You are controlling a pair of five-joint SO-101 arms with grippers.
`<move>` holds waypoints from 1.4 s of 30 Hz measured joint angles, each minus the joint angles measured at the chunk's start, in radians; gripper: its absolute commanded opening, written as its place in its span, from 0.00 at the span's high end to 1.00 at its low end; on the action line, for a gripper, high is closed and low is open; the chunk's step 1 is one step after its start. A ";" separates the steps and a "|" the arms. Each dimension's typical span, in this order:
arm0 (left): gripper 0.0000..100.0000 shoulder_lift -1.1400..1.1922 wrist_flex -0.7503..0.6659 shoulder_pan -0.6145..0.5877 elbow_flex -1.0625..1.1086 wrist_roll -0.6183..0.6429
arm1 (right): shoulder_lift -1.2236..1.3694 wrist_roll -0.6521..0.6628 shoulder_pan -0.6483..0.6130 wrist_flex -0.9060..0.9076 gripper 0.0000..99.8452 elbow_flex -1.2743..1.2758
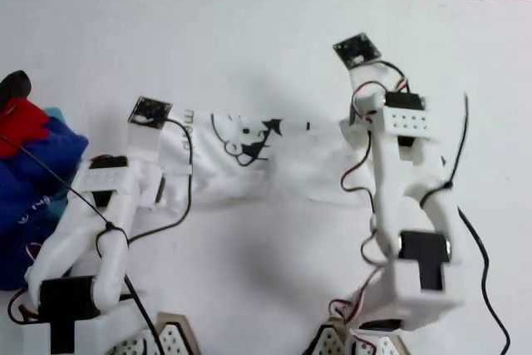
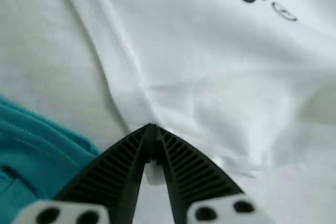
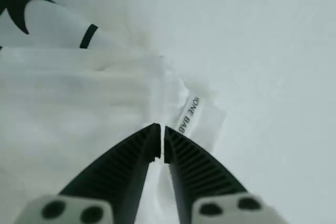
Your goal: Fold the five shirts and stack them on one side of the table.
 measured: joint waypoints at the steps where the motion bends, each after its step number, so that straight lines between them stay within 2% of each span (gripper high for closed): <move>1: 0.97 0.000 0.000 0.000 0.000 0.000 | 0.034 -0.003 0.000 -0.012 0.98 0.000; 12: 0.97 -0.002 -0.003 0.000 0.012 0.000 | 0.167 -0.005 0.008 -0.081 0.98 -0.002; 19: 0.97 -0.009 0.009 0.000 0.000 -0.002 | -0.034 -0.011 0.009 -0.015 0.98 0.002; 27: 0.96 -0.009 0.308 0.000 -0.307 0.000 | -0.391 -0.011 0.043 0.227 0.98 0.006; 31: 0.80 -0.009 0.434 0.000 -0.491 0.002 | -0.468 -0.011 0.124 0.298 0.89 0.080; 33: 0.73 -0.009 0.445 0.000 -0.525 0.002 | -0.477 -0.011 0.187 0.278 0.84 0.150; 37: 0.73 0.011 0.419 -0.011 -0.526 0.055 | -0.480 -0.011 0.269 0.155 0.85 0.330; 42: 0.73 0.137 0.359 -0.011 -0.526 0.097 | -0.480 -0.011 0.272 -0.072 0.86 0.546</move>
